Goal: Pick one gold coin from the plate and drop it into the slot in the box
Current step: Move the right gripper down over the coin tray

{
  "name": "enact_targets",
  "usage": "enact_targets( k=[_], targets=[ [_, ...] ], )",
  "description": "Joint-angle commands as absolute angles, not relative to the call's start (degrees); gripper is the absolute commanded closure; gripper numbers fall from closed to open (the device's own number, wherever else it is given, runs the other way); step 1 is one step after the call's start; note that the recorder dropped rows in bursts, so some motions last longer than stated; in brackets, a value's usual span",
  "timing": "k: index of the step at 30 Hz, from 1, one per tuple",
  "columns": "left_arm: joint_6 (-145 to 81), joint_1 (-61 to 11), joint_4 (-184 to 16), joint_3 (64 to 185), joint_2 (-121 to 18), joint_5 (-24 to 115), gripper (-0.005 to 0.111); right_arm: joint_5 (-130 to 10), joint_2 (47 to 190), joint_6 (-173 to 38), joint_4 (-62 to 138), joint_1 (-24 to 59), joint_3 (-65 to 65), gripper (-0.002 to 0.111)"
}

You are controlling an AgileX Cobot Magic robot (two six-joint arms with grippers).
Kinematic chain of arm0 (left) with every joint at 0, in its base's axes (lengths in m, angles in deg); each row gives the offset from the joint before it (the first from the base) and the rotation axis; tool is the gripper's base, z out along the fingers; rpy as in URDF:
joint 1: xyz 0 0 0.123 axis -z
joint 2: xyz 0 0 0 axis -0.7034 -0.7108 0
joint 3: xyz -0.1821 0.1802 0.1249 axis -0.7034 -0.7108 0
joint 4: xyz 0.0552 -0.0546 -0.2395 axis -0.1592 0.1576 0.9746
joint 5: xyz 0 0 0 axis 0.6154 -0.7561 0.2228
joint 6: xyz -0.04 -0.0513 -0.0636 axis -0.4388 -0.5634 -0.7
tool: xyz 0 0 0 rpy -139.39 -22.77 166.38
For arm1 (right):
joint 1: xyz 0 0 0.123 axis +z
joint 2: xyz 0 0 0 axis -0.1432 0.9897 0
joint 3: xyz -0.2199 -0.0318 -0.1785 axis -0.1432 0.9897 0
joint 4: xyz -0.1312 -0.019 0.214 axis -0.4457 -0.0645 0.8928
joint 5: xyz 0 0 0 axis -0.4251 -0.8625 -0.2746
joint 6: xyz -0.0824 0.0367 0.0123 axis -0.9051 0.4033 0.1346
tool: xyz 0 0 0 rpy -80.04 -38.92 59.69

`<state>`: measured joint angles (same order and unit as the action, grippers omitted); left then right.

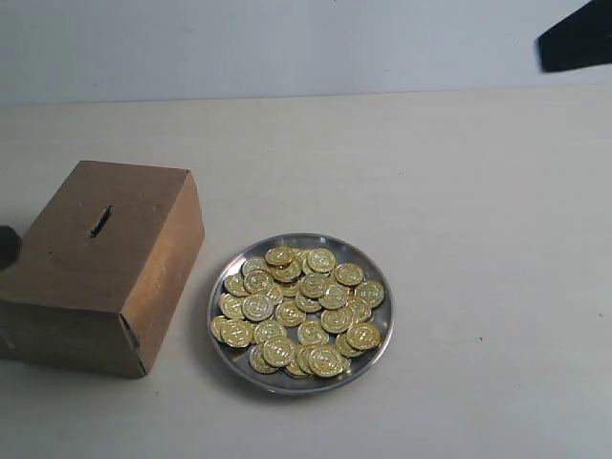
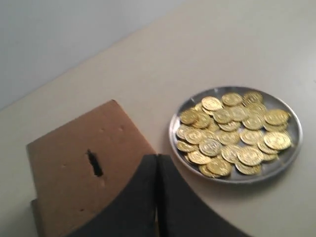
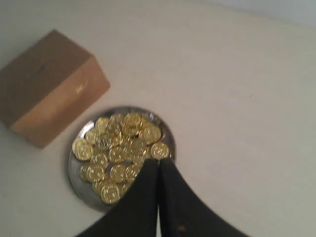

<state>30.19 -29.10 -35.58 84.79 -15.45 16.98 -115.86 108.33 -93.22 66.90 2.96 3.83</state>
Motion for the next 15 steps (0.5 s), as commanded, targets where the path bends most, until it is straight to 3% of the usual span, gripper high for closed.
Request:
enact_targets(
  k=[1,6,15],
  targets=[
    [37.1,-22.8,-33.7,85.4,-23.3,18.4,0.107,-116.1,122.3,-92.1,59.8,12.0,-0.2,0.108],
    [37.2,-18.4,-33.7,85.4,-30.3,22.4,0.107,-110.4,136.3,-85.4,48.5,21.3,-3.8,0.108],
    [37.2,-16.7,-33.8,85.9,-33.8,24.6,0.107,-108.2,156.5,-75.7,37.6,30.1,-11.8,0.107]
  ],
)
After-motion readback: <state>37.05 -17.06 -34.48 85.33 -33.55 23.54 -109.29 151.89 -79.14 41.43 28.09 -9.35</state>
